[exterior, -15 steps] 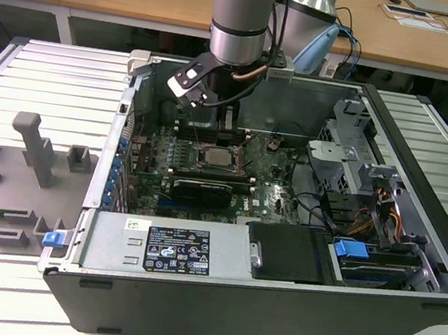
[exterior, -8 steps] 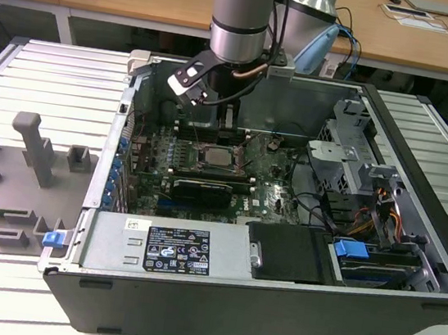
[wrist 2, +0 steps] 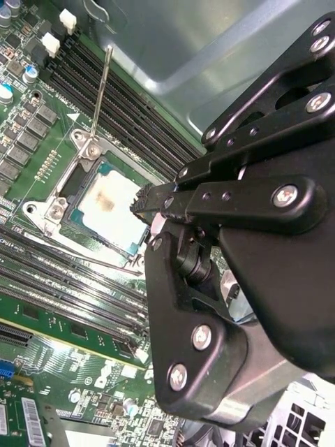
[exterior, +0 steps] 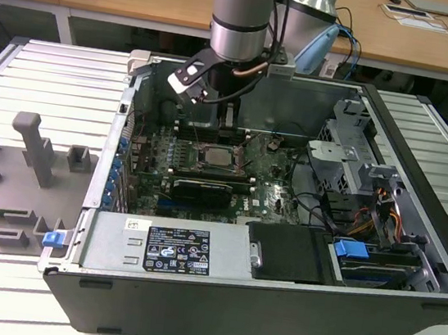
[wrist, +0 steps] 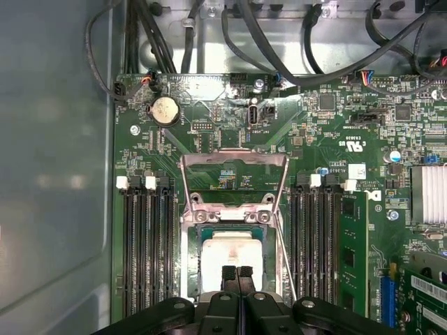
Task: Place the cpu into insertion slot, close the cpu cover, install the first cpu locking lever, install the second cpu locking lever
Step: 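Close the cpu cover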
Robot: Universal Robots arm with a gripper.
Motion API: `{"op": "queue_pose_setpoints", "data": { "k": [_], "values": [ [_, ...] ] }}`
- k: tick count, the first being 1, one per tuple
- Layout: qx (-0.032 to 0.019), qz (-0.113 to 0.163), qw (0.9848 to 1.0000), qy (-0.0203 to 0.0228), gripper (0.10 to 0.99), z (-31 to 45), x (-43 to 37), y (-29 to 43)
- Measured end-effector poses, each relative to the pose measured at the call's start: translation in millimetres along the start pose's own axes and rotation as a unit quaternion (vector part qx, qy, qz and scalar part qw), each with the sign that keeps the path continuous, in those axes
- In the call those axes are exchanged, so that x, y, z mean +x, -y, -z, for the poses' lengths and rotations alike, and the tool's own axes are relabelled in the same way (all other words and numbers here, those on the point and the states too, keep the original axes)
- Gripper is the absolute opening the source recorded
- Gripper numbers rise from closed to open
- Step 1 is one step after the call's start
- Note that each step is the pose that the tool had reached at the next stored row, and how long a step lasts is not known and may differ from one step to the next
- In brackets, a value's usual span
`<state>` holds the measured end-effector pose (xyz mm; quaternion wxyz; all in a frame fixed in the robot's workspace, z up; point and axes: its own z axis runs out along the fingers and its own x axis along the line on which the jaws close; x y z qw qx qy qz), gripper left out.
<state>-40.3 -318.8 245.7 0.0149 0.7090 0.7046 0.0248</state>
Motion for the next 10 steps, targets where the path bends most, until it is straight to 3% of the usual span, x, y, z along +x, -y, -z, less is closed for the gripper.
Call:
{"op": "queue_pose_setpoints", "data": {
  "k": [3, 6, 10],
  "values": [
    [0.0002, 0.0, 1.0, 0.0001, 0.106, 0.1, 0.0, -0.9],
    [0.0008, -0.001, 1.0, 0.0001, 0.106, -0.6, 0.0, -11.1],
    [0.0008, -0.001, 1.0, 0.0005, 0.106, 2.7, 0.1, -12.0]
  ]
}}
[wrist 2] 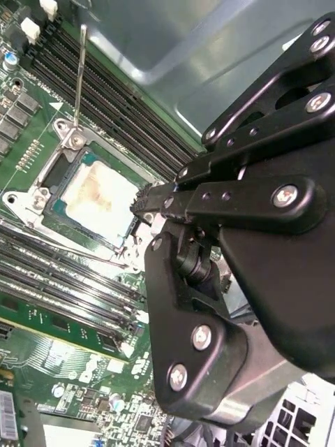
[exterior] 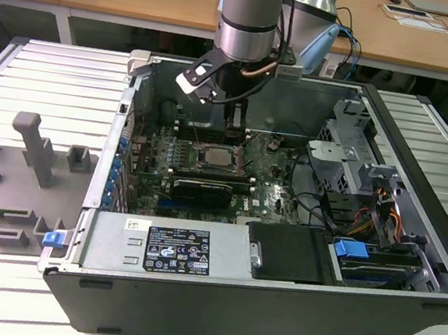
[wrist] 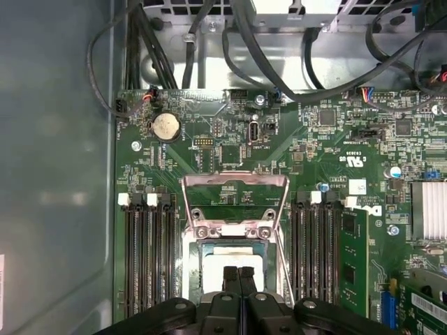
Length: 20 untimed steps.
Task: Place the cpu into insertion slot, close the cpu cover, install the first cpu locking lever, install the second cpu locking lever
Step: 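Close the cpu cover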
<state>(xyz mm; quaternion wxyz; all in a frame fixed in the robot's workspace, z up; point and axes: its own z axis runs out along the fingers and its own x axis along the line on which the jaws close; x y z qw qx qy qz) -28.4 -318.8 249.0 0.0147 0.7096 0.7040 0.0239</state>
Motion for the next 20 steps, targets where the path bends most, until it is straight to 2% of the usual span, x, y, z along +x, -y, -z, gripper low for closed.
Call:
{"op": "queue_pose_setpoints", "data": {
  "k": [5, 11, 15, 20],
  "values": [
    [0.0, 0.0, 1.0, 0.0011, 0.106, 10.4, 0.1, -0.6],
    [-0.0001, 0.0, 1.0, 0.001, 0.106, 11.2, -0.1, -4.8],
    [0.0002, 0.0, 1.0, 0.0013, 0.106, 11.0, -0.1, -12.4],
    [0.0006, 0.0, 1.0, 0.0013, 0.106, 17.2, 0.0, -13.3]
  ]
}}
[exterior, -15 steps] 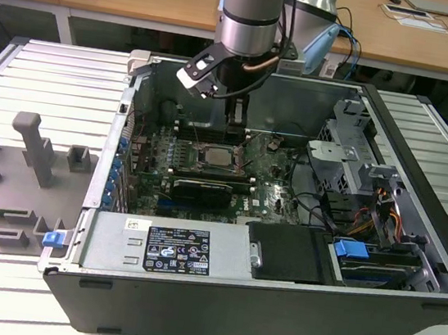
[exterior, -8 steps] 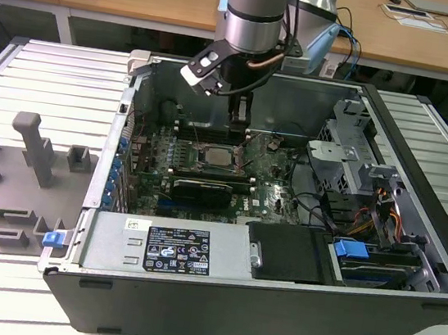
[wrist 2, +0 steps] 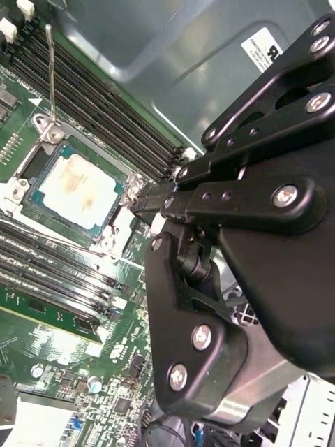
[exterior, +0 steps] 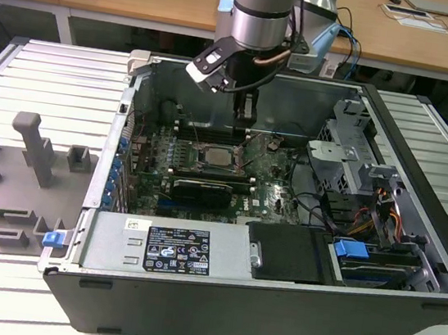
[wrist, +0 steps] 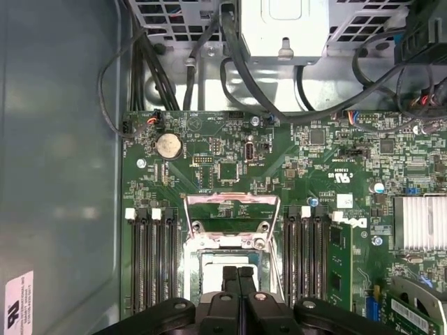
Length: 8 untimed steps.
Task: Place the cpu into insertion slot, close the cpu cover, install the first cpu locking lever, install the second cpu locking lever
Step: 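Close the cpu cover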
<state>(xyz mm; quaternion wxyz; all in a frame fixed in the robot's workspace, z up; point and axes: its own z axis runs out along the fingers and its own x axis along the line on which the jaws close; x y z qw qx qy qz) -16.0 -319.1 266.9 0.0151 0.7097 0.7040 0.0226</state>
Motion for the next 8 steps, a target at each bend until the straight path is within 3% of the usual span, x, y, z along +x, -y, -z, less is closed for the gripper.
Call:
{"op": "queue_pose_setpoints", "data": {
  "k": [8],
  "values": [
    [0.0, 0.0, 1.0, -0.0002, 0.106, 3.8, 0.1, -1.0]
  ]
}}
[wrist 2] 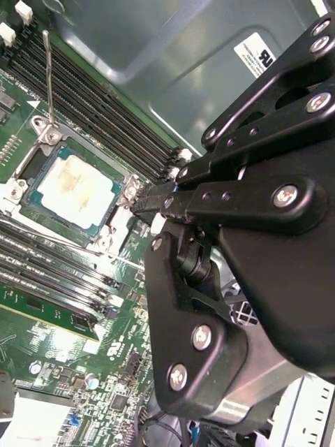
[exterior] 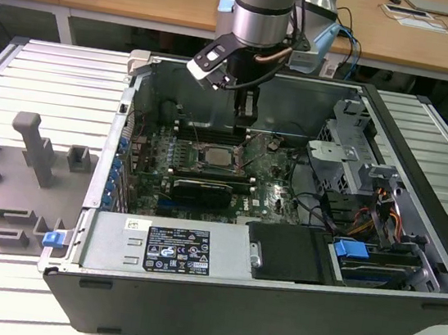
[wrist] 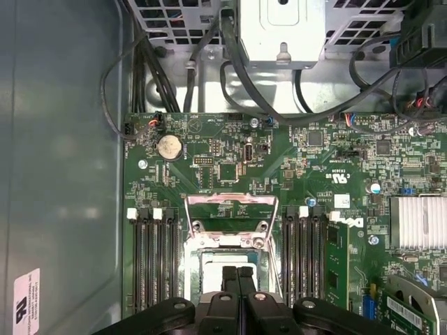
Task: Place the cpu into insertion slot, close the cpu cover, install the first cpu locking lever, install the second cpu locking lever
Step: 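Close the cpu cover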
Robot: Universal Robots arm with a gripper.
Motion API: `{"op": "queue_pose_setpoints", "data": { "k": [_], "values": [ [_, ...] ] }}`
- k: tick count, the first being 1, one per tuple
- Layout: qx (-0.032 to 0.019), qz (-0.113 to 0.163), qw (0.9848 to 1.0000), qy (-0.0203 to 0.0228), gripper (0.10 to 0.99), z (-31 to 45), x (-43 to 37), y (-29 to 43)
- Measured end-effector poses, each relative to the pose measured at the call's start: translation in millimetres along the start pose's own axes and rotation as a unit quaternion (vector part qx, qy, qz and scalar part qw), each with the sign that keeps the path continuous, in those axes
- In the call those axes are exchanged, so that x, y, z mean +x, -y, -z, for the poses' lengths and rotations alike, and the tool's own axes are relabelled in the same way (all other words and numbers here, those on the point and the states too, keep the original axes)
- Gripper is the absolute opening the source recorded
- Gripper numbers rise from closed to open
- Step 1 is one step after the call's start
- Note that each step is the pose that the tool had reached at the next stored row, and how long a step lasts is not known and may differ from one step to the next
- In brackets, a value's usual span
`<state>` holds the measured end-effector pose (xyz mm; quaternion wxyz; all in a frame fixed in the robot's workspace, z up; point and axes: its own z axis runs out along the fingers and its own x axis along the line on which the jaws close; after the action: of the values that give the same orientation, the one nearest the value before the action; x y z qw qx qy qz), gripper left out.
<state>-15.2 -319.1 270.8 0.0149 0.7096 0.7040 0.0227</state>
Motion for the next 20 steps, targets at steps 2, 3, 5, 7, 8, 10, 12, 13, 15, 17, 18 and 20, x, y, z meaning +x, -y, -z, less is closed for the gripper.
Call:
{"op": "queue_pose_setpoints", "data": {
  "k": [2, 3, 5, 7, 8, 10, 12, 13, 15, 17, 18, 20],
  "values": [
    [0.0003, 0.0, 1.0, 0.0001, 0.106, 0.1, 0.0, -1.4],
    [0.0006, 0.0, 1.0, 0.0003, 0.106, 0.0, -0.1, -3.9],
    [0.0006, 0.0, 1.0, 0.0002, 0.106, -0.1, 0.0, -5.0],
    [0.0006, 0.0, 1.0, 0.0002, 0.106, 1.9, 0.1, -5.4],
    [0.0005, 0.0, 1.0, 0.0002, 0.106, 3.3, 0.0, -5.4],
    [0.0005, 0.0, 1.0, 0.0001, 0.106, 4.5, 0.1, -5.8],
    [0.0006, 0.0, 1.0, 0.0002, 0.106, 4.4, 0.1, -9.2],
    [0.0007, 0.0, 1.0, 0.0002, 0.106, 4.3, 0.1, -11.2],
    [0.0008, 0.0, 1.0, 0.0002, 0.106, 4.2, 0.1, -13.9],
    [0.0008, 0.0, 1.0, 0.0002, 0.106, 4.0, 0.1, -16.3],
    [0.0008, 0.0, 1.0, 0.0002, 0.106, 4.0, 0.1, -17.1],
    [0.0008, 0.0, 1.0, 0.0002, 0.106, 3.9, 0.2, -19.1]
  ]
}}
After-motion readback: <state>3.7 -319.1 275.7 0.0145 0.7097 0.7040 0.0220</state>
